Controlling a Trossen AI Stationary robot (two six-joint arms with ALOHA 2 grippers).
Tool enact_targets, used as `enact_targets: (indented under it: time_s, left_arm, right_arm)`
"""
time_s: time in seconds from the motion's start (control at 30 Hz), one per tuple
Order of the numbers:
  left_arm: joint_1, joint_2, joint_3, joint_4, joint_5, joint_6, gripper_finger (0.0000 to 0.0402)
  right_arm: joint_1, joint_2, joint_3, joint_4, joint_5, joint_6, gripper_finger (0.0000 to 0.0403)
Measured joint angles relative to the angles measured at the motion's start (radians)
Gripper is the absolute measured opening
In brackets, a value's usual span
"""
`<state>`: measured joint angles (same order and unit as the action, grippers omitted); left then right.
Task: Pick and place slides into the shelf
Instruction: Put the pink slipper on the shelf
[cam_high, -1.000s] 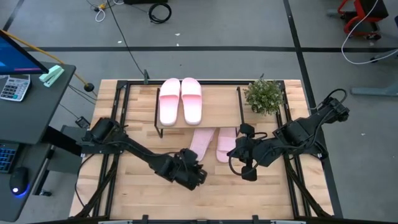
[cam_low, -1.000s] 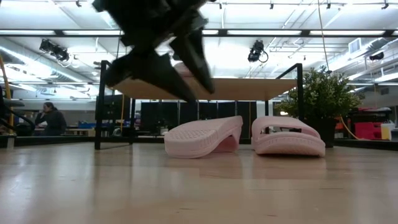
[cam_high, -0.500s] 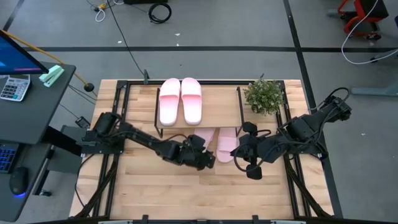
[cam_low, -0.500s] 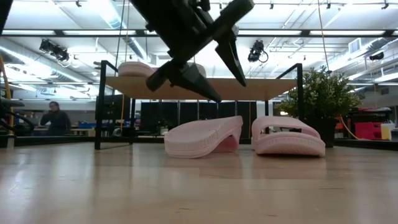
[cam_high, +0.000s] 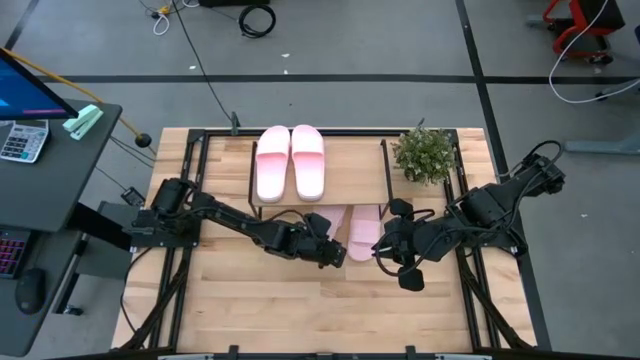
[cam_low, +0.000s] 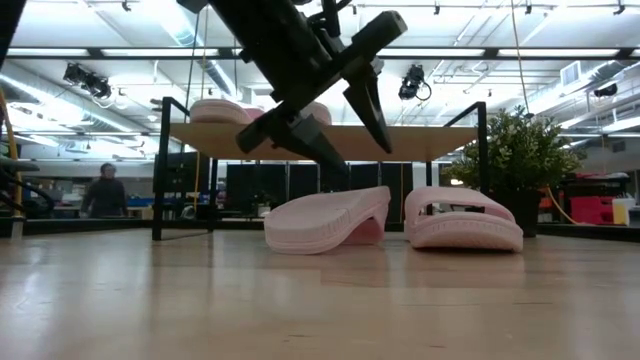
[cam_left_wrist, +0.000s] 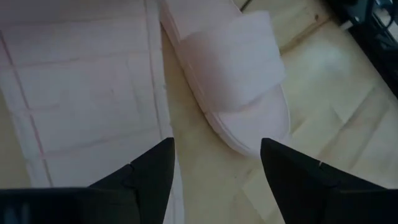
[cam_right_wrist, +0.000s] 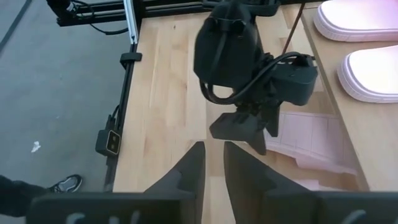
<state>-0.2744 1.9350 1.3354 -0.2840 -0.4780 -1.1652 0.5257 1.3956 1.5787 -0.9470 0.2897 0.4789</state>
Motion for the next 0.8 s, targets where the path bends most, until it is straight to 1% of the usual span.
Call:
enact_targets:
  time_s: [0.23,0.47,0.7,0.8]
  left_arm:
    - [-0.01,0.0,0.0,-0.016,0.003,0.006,0.0243]
    - [-0.019,0.0,0.0,-0.16,0.001,-0.053,0.0227]
    - [-0.055,0.0,0.0,-0.19,-0.001,-0.094,0.0223]
    - [-0.068,0.0,0.0,-0.224,-0.028,-0.123,0.0224]
  right_arm:
    - [0.0,0.0,0.0,0.0,0.006,0.0,0.0078]
    - [0.0,0.0,0.0,0.0,0.008,0.019,0.0079]
    - [0.0,0.0,0.0,0.0,0.007,0.037,0.008]
    - [0.0,0.0,0.0,0.0,0.006,0.042,0.008]
